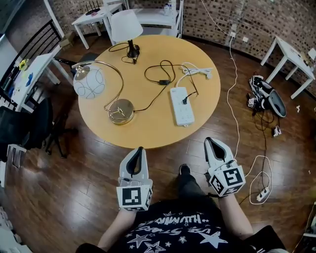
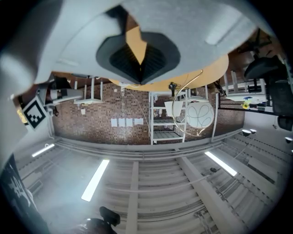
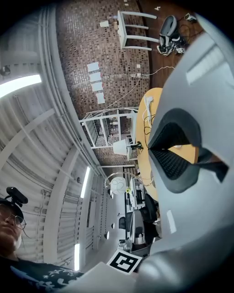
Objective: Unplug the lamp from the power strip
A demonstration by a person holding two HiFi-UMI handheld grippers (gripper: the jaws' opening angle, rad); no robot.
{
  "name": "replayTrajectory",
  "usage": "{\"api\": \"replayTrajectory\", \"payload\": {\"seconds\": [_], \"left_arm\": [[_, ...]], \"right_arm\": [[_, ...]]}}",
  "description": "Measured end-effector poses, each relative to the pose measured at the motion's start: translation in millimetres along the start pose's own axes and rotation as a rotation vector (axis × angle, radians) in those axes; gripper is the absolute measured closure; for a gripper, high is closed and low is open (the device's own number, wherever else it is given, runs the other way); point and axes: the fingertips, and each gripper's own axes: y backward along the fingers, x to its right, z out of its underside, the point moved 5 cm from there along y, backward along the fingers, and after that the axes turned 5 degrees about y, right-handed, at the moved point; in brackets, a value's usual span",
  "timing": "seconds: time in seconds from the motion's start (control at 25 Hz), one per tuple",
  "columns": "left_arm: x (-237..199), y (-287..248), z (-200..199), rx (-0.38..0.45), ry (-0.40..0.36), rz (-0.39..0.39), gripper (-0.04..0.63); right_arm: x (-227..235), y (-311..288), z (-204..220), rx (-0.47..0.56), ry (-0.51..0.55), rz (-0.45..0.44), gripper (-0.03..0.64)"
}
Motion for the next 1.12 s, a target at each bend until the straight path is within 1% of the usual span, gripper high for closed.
{"api": "replayTrajectory", "payload": {"seconds": [0.16,0.28,0.44,0.56,0.72,0.88,1.12], "left_arm": [[13,-51,1,-0.032,0.010,0.009,0.592],[22,-85,-8,-0.027,-0.003,-0.010,0.592],[32,-120,-11,-0.049,-0.007,-0.026,0.592],[36,-138,-8,-0.071,-0.005,-0.040,0.592],[38,-158,-3,-0.100,-0.009,-0.076,0.592],[44,-174,2,-0.136,-0.020,-0.098,0.592],[48,-191,3,-0.141,-0.016,-0.088,0.592]], "right_arm": [[30,-31,7,-0.030,-0.012,-0.036,0.609],[56,-53,6,-0.039,-0.018,-0.058,0.609],[88,-79,2,-0.039,-0.028,-0.071,0.609],[102,-93,2,-0.040,-0.028,-0.091,0.609],[114,-105,7,-0.058,-0.027,-0.128,0.609],[116,-117,23,-0.101,-0.044,-0.190,0.609],[104,-135,33,-0.116,-0.048,-0.263,0.609]]}}
